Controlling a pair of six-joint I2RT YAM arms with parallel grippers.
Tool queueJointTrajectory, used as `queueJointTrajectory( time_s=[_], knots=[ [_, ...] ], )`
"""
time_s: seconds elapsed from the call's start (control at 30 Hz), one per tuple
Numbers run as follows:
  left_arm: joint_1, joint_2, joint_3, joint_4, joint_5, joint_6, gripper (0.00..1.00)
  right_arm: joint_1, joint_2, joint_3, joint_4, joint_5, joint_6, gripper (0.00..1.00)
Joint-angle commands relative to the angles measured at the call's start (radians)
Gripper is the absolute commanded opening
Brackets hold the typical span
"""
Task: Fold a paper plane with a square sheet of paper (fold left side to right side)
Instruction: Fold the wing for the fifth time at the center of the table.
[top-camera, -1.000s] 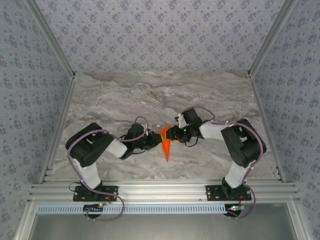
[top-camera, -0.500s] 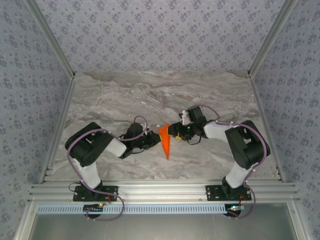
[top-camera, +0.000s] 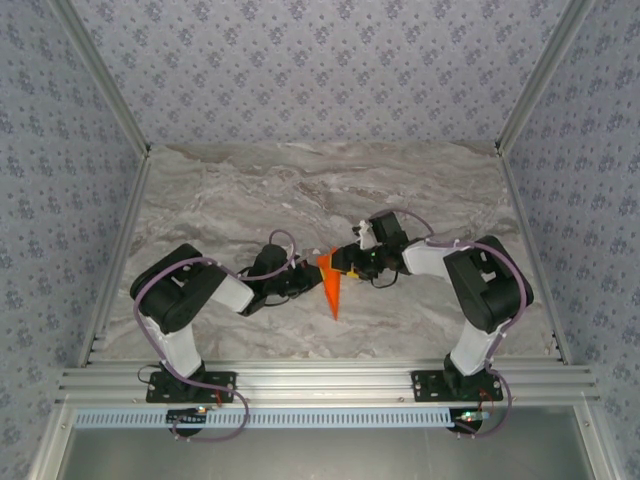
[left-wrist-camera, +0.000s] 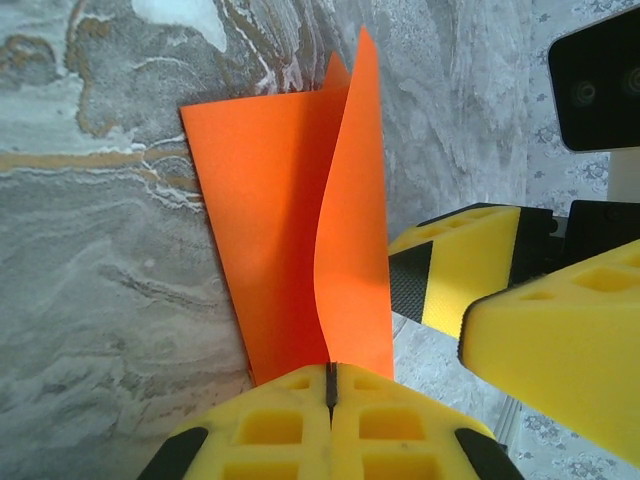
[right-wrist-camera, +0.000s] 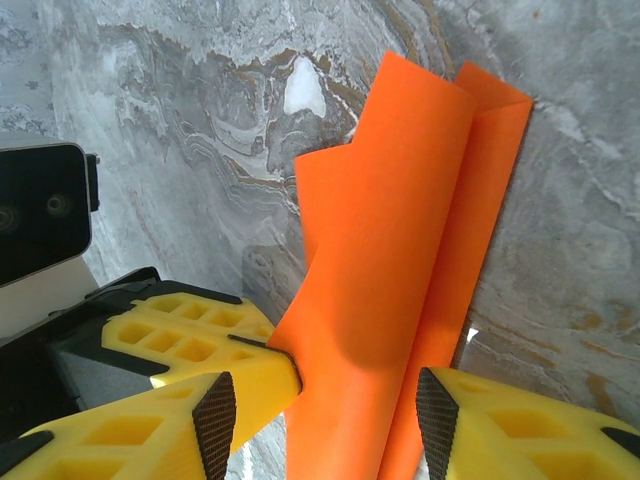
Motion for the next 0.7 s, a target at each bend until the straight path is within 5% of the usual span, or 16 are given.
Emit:
queueJointTrajectory(
  time_s=[0.0, 0.67],
  knots=[
    [0.004, 0.008, 0.026, -0.009, 0.007, 0.028, 0.00, 0.007, 0.027, 0.027, -0.008, -0.009, 0.009, 0.54],
    [0.021, 0.019, 0.056, -0.072, 0.002, 0.079, 0.00, 0.033, 0.079, 0.097, -0.244, 0.101, -0.076, 0.54]
  ],
)
